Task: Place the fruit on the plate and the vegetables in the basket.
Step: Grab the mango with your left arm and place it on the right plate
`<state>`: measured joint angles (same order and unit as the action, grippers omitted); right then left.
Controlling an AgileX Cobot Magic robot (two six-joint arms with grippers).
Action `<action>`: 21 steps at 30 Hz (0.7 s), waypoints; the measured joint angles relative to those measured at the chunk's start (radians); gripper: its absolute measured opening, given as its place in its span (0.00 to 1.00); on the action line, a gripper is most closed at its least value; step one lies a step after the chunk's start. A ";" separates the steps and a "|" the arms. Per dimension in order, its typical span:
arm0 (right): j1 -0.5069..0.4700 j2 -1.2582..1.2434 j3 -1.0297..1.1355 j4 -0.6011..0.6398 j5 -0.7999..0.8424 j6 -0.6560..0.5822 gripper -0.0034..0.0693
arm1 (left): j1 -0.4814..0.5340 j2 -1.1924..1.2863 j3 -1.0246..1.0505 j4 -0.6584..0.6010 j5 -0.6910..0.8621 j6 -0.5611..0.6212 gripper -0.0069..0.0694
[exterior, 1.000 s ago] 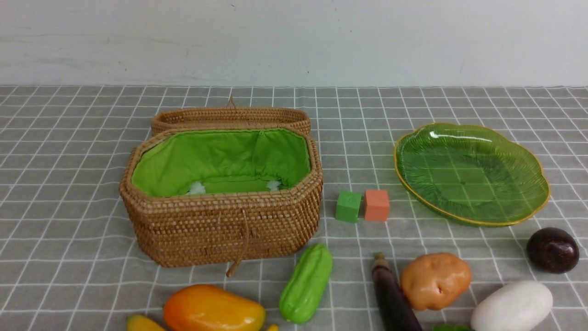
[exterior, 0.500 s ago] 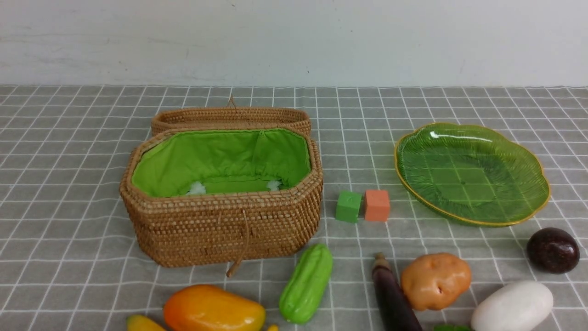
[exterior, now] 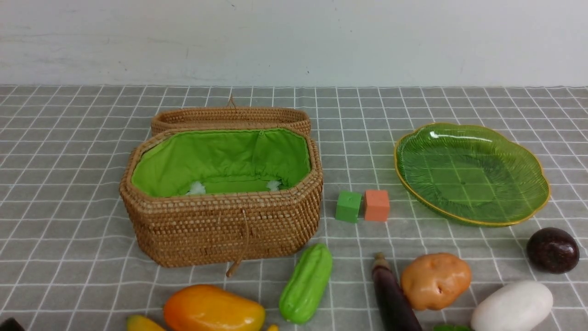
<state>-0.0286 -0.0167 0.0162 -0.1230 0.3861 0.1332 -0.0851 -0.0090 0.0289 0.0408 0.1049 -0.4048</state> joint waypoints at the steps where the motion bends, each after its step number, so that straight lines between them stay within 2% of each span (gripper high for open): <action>1: 0.000 0.000 0.000 0.000 0.000 0.000 0.38 | 0.000 0.000 0.000 -0.002 -0.044 -0.003 0.40; 5: 0.000 0.000 0.000 0.000 0.000 0.000 0.38 | 0.000 0.000 -0.017 -0.059 -0.200 -0.038 0.40; 10: 0.000 0.000 0.000 0.000 0.000 0.000 0.38 | 0.000 0.011 -0.208 -0.130 -0.161 -0.059 0.40; 13: 0.000 0.000 0.000 0.000 0.000 0.000 0.38 | 0.000 0.100 -0.415 -0.134 -0.027 -0.060 0.40; 14: 0.000 0.000 0.000 0.000 0.000 0.000 0.38 | 0.000 0.154 -0.498 -0.133 0.073 -0.060 0.40; 15: 0.000 0.000 0.000 0.000 0.000 0.000 0.38 | 0.000 0.173 -0.524 -0.133 0.088 -0.060 0.40; 17: 0.000 0.000 0.000 0.000 0.000 0.000 0.38 | 0.000 0.292 -0.659 -0.127 0.283 -0.060 0.40; 21: 0.000 0.000 0.000 0.000 0.000 0.000 0.38 | 0.000 0.452 -0.773 -0.080 0.471 -0.060 0.40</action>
<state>-0.0286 -0.0167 0.0162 -0.1230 0.3861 0.1332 -0.0851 0.4427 -0.7440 -0.0391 0.5758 -0.4646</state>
